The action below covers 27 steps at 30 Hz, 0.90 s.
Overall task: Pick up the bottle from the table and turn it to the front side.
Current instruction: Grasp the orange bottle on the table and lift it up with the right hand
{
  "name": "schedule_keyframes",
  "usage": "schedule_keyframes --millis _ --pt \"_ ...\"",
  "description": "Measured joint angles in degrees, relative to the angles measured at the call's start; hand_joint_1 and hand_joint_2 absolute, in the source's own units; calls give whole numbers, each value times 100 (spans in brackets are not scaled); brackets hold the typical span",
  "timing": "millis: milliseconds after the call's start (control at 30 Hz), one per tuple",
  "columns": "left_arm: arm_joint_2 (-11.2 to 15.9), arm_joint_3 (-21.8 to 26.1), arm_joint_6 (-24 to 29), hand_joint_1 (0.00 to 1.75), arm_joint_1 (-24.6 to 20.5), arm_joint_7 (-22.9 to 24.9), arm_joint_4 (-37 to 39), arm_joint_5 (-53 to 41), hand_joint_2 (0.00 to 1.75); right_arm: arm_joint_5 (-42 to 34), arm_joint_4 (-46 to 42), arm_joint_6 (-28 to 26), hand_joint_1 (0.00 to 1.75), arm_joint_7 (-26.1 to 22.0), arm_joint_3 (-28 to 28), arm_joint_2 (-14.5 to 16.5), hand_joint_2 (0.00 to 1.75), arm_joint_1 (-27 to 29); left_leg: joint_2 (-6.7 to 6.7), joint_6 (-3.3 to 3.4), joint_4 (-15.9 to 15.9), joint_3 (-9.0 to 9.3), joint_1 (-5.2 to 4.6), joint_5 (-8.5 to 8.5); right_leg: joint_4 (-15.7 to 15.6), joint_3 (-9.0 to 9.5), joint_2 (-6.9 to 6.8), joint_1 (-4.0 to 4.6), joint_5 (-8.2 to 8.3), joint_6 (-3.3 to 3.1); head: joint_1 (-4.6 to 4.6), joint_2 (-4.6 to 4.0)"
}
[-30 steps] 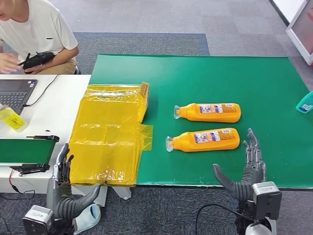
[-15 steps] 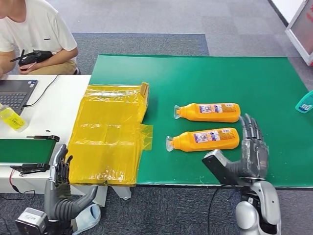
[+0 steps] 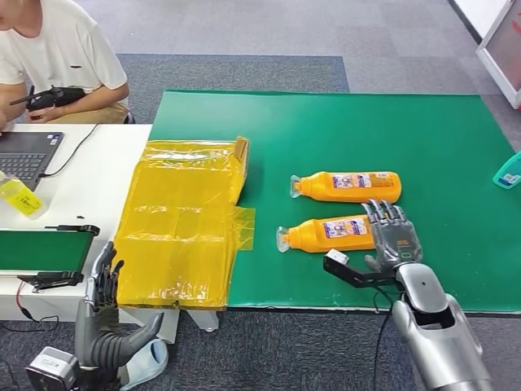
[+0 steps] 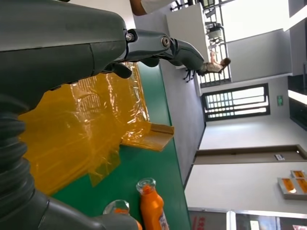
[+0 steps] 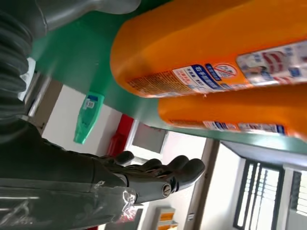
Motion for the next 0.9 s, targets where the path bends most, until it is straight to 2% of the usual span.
schedule_keyframes --millis 167,300,500,700,900 --pt "-1 40 -19 0 -7 -53 37 8 175 195 748 195 0 109 506 -327 175 -777 0 4 1 2 -5 5 0 0 0 -5 4 4 -1 0" --pt "-7 69 -32 0 -6 -68 48 24 175 400 1230 286 0 211 925 -381 175 -1199 0 2 0 4 -5 8 0 0 0 -4 4 4 -2 0" --pt "-13 86 -93 0 -10 -69 80 7 175 376 1993 316 0 120 1356 -383 175 -1599 0 1 0 2 -5 9 1 -1 0 -4 4 4 1 0" --pt "-13 103 -184 0 -18 -95 134 3 175 -134 2766 521 0 -270 1689 -372 175 -1997 -1 2 1 1 -5 8 1 0 -1 -5 4 4 1 0" --pt "-13 145 -278 0 -22 -153 174 28 175 -931 3179 829 0 -537 1967 -398 175 -2295 0 2 1 7 -5 8 0 0 0 -5 4 4 0 0"
